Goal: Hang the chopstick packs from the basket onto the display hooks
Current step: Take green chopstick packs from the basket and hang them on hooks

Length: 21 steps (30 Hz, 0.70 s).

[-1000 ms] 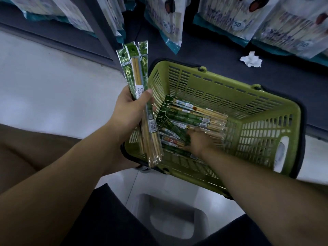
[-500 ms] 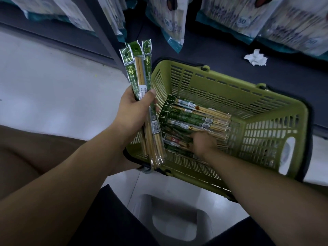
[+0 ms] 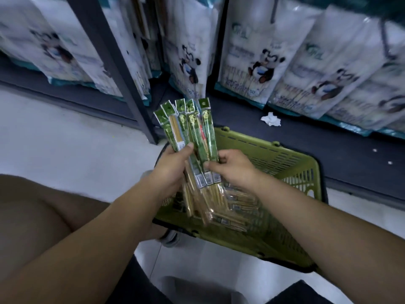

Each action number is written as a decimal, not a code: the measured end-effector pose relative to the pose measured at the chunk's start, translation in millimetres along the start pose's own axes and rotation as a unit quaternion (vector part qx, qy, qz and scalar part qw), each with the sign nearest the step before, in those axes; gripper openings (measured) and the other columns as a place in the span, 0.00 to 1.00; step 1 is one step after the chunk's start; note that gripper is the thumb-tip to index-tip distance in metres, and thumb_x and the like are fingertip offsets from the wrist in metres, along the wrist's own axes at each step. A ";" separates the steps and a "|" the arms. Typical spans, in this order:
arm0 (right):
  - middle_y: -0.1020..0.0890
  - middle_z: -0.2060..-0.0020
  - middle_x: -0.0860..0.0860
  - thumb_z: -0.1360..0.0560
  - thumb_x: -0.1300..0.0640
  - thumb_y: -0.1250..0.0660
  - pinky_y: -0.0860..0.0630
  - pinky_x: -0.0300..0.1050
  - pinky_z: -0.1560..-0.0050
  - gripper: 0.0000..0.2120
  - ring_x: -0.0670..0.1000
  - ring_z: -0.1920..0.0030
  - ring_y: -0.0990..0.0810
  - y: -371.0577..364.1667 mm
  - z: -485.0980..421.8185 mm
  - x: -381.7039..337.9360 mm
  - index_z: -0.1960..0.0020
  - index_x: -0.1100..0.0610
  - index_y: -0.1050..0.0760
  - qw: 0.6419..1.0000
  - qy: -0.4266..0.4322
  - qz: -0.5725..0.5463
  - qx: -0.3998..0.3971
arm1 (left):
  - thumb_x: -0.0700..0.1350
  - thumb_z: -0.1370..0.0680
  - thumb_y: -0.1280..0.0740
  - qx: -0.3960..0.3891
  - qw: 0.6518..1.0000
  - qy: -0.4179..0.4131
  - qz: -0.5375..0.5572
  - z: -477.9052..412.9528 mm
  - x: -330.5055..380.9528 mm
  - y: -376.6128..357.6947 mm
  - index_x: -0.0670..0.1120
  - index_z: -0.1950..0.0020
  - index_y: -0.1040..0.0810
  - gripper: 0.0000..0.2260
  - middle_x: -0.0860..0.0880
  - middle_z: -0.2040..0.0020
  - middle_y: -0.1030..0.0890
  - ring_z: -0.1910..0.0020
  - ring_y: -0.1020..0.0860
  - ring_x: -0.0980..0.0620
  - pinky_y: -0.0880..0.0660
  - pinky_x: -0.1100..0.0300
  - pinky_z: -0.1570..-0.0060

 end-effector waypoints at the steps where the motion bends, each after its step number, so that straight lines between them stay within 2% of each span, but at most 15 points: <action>1: 0.21 0.74 0.47 0.24 0.53 0.26 0.35 0.39 0.70 0.09 0.45 0.74 0.28 4.9 5.9 -16.0 0.61 0.52 0.20 1.000 0.026 0.009 0.011 | 0.44 0.16 0.33 -0.015 1.000 -0.002 0.020 3.6 5.4 -7.1 0.45 0.39 0.23 0.07 0.44 0.47 0.13 0.52 0.13 0.46 0.17 0.54 0.59; 2: 0.20 0.73 0.47 0.24 0.53 0.26 0.34 0.39 0.70 0.09 0.44 0.74 0.28 10.5 11.5 -29.7 0.62 0.52 0.20 0.998 0.049 0.021 0.023 | 0.44 0.16 0.34 -0.029 0.999 -0.014 0.031 7.1 11.7 -13.1 0.44 0.39 0.23 0.07 0.45 0.48 0.12 0.52 0.13 0.48 0.17 0.58 0.61; 4: 0.18 0.68 0.55 0.23 0.53 0.27 0.32 0.43 0.67 0.08 0.47 0.71 0.28 22.4 25.1 -52.2 0.58 0.56 0.18 0.995 0.082 0.038 0.044 | 0.43 0.16 0.33 -0.054 0.997 -0.048 0.040 17.0 26.8 -24.6 0.44 0.39 0.22 0.07 0.49 0.50 0.12 0.54 0.13 0.54 0.18 0.63 0.64; 6: 0.20 0.66 0.56 0.22 0.51 0.28 0.32 0.47 0.67 0.08 0.46 0.69 0.28 34.1 39.5 -67.5 0.56 0.55 0.19 0.989 0.114 0.067 0.062 | 0.43 0.17 0.33 -0.077 0.993 -0.086 0.020 26.9 42.5 -35.5 0.45 0.41 0.22 0.06 0.52 0.53 0.12 0.54 0.13 0.55 0.17 0.62 0.61; 8: 0.23 0.64 0.49 0.21 0.47 0.30 0.35 0.39 0.68 0.05 0.42 0.68 0.29 43.8 54.3 -79.7 0.53 0.48 0.22 0.980 0.136 0.111 0.090 | 0.42 0.18 0.32 -0.083 0.989 -0.124 -0.013 34.8 56.5 -45.7 0.44 0.41 0.21 0.06 0.48 0.49 0.12 0.49 0.14 0.50 0.17 0.58 0.54; 9: 0.24 0.62 0.47 0.20 0.46 0.32 0.37 0.35 0.67 0.04 0.42 0.65 0.29 48.2 61.6 -85.4 0.48 0.45 0.22 0.974 0.144 0.138 0.109 | 0.42 0.18 0.30 -0.078 0.986 -0.144 -0.033 39.3 63.7 -50.1 0.44 0.41 0.20 0.07 0.48 0.49 0.12 0.48 0.14 0.49 0.17 0.59 0.53; 11: 0.26 0.57 0.47 0.19 0.44 0.34 0.38 0.32 0.64 0.13 0.42 0.59 0.29 58.1 75.4 -95.0 0.35 0.40 0.26 0.959 0.162 0.185 0.142 | 0.45 0.20 0.28 -0.073 0.978 -0.181 -0.070 50.0 77.5 -59.5 0.47 0.41 0.21 0.09 0.52 0.48 0.12 0.47 0.14 0.51 0.18 0.58 0.50; 12: 0.27 0.57 0.46 0.19 0.44 0.35 0.37 0.32 0.63 0.16 0.42 0.58 0.29 63.6 81.9 -100.1 0.32 0.39 0.29 0.951 0.170 0.205 0.155 | 0.47 0.20 0.27 -0.077 0.973 -0.198 -0.093 55.1 83.4 -63.5 0.49 0.40 0.22 0.10 0.56 0.48 0.13 0.47 0.15 0.55 0.18 0.59 0.48; 14: 0.28 0.57 0.45 0.19 0.42 0.37 0.35 0.33 0.63 0.16 0.43 0.58 0.28 73.4 95.2 -110.9 0.32 0.39 0.31 0.936 0.173 0.250 0.177 | 0.49 0.20 0.27 -0.094 0.957 -0.239 -0.136 66.5 94.9 -70.6 0.56 0.43 0.25 0.10 0.68 0.53 0.15 0.51 0.18 0.69 0.21 0.70 0.51; 15: 0.28 0.56 0.45 0.19 0.41 0.38 0.31 0.36 0.61 0.18 0.46 0.57 0.26 78.1 100.9 -114.9 0.30 0.40 0.32 0.928 0.167 0.277 0.188 | 0.50 0.21 0.27 -0.108 0.950 -0.256 -0.143 72.2 100.6 -73.9 0.56 0.42 0.25 0.11 0.69 0.52 0.16 0.50 0.18 0.70 0.21 0.70 0.50; 16: 0.28 0.54 0.45 0.19 0.39 0.40 0.27 0.42 0.58 0.22 0.49 0.54 0.25 82.4 106.8 -119.1 0.27 0.42 0.34 0.918 0.161 0.305 0.195 | 0.53 0.23 0.27 -0.126 0.945 -0.266 -0.143 77.0 106.3 -77.0 0.53 0.36 0.24 0.16 0.63 0.46 0.15 0.46 0.17 0.64 0.20 0.62 0.43; 18: 0.30 0.53 0.45 0.20 0.34 0.43 0.26 0.49 0.56 0.24 0.51 0.52 0.24 91.4 118.4 -127.6 0.28 0.44 0.34 0.901 0.158 0.350 0.200 | 0.60 0.29 0.26 -0.145 0.944 -0.267 -0.129 88.0 118.9 -84.4 0.45 0.24 0.30 0.37 0.49 0.32 0.19 0.33 0.21 0.49 0.25 0.46 0.31; 19: 0.30 0.55 0.44 0.21 0.32 0.44 0.27 0.49 0.58 0.24 0.51 0.53 0.24 96.8 123.2 -132.2 0.31 0.44 0.32 0.899 0.165 0.355 0.197 | 0.63 0.31 0.25 -0.154 0.944 -0.267 -0.116 92.1 124.9 -87.9 0.44 0.21 0.34 0.44 0.45 0.28 0.23 0.30 0.24 0.45 0.28 0.42 0.29; 21: 0.28 0.59 0.43 0.22 0.29 0.46 0.29 0.46 0.61 0.22 0.47 0.58 0.25 110.8 132.5 -143.7 0.43 0.44 0.27 0.919 0.183 0.298 0.185 | 0.64 0.33 0.25 -0.173 0.940 -0.275 -0.103 99.0 134.5 -95.4 0.43 0.21 0.35 0.47 0.43 0.26 0.25 0.28 0.26 0.43 0.29 0.41 0.28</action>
Point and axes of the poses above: each hand's wrist, its own z-axis away from the middle knuckle, its own y-axis out of the back of the hand, x = y × z, the point moved 2 cm from there along -z, towards the middle knuckle
